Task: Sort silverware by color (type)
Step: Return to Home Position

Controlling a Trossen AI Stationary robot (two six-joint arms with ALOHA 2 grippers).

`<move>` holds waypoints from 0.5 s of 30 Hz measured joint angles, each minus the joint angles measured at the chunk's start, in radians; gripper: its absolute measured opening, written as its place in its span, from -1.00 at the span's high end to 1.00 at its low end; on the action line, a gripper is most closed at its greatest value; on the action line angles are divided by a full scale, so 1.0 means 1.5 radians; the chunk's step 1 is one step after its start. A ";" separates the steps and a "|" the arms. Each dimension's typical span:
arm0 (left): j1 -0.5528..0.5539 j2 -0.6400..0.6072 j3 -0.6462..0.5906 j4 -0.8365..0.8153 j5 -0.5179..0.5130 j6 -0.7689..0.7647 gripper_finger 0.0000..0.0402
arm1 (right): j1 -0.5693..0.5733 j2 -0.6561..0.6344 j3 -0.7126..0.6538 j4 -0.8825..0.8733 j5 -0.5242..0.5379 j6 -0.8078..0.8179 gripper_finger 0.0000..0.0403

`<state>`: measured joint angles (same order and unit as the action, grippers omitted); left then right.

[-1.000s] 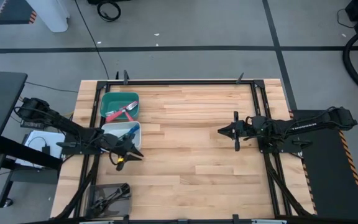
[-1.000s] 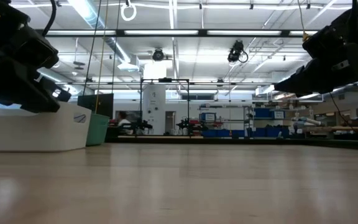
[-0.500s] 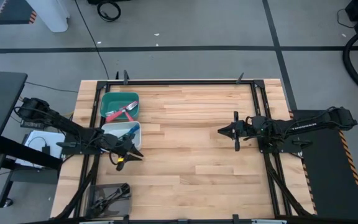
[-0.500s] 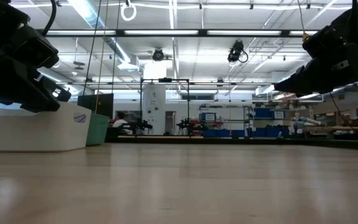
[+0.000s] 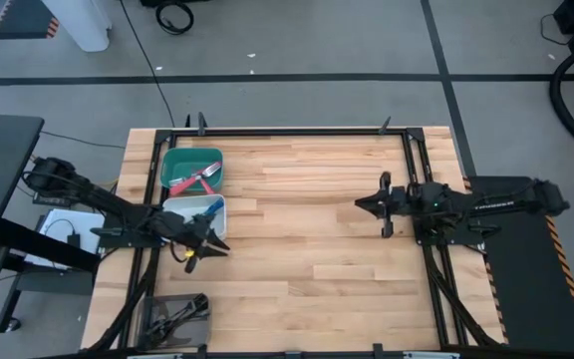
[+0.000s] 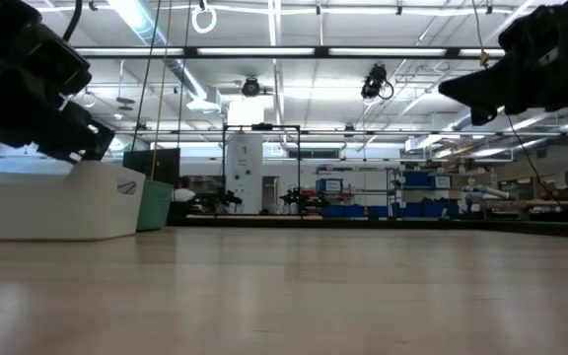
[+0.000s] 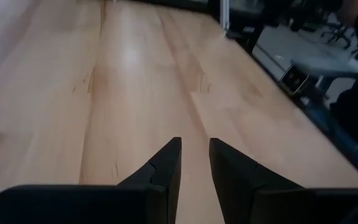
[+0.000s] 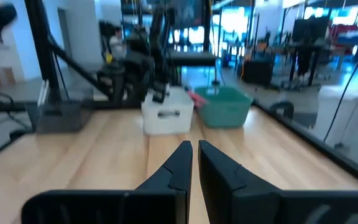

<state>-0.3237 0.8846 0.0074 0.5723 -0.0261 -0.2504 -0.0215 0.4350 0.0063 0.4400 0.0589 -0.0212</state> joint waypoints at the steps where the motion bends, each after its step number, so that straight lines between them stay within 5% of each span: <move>1: 0.000 -0.009 0.000 -0.001 0.000 0.000 0.54 | 0.000 -0.013 0.000 0.000 0.000 0.000 0.82; 15: 0.005 -0.248 0.001 0.000 0.002 0.000 0.54 | 0.000 -0.158 0.000 0.000 0.000 0.000 0.82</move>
<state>-0.3155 0.5119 0.0082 0.5720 -0.0236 -0.2509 -0.0216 0.1985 0.0063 0.4397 0.0589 -0.0212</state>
